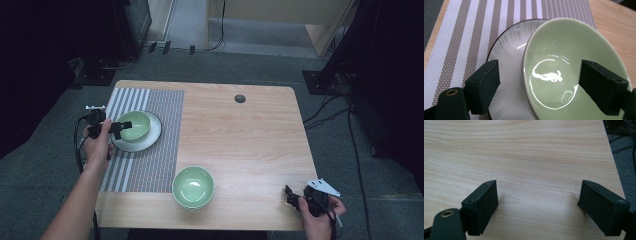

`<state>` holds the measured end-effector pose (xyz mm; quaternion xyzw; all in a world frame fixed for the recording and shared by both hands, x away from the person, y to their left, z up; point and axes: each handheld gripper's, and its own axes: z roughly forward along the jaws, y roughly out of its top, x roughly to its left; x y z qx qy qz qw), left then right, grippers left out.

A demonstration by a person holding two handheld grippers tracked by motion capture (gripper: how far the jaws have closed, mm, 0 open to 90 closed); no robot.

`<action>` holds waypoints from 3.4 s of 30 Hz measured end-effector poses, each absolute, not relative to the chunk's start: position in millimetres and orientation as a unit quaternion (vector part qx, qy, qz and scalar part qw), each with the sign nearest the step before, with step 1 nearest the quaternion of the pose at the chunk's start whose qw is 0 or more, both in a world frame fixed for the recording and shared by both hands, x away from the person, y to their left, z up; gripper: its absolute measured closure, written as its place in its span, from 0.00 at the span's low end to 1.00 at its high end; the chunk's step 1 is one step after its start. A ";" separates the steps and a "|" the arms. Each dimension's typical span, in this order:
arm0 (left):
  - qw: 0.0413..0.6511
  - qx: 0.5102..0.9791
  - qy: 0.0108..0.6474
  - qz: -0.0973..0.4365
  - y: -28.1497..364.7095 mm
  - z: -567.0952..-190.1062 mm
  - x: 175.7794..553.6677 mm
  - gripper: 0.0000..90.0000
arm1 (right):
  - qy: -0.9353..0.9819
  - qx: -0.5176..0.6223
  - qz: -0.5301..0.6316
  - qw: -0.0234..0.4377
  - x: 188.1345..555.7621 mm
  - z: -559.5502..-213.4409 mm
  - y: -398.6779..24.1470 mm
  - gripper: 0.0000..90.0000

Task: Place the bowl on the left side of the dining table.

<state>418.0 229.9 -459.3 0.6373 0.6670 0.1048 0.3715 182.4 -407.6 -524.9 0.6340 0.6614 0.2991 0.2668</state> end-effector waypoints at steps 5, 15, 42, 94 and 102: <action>0.384 0.635 0.659 0.119 229.8 -455.6 414.1 0.18 | 0.661 0.634 0.299 0.267 182.4 -524.9 -407.6 0.17; 0.397 0.636 0.636 0.184 226.0 -451.0 404.8 0.12 | 0.661 0.634 0.299 0.267 182.4 -524.9 -407.6 0.17; 0.447 0.587 0.616 0.275 233.5 -455.1 369.8 0.11 | 0.661 0.634 0.299 0.267 182.4 -524.9 -407.6 0.17; 0.441 0.598 0.594 0.307 246.2 -490.6 285.1 0.11 | 0.661 0.634 0.299 0.267 182.4 -524.9 -407.5 0.17; 0.431 0.606 0.593 0.308 251.7 -502.7 268.6 0.11 | 0.661 0.634 0.299 0.267 182.4 -524.9 -407.5 0.17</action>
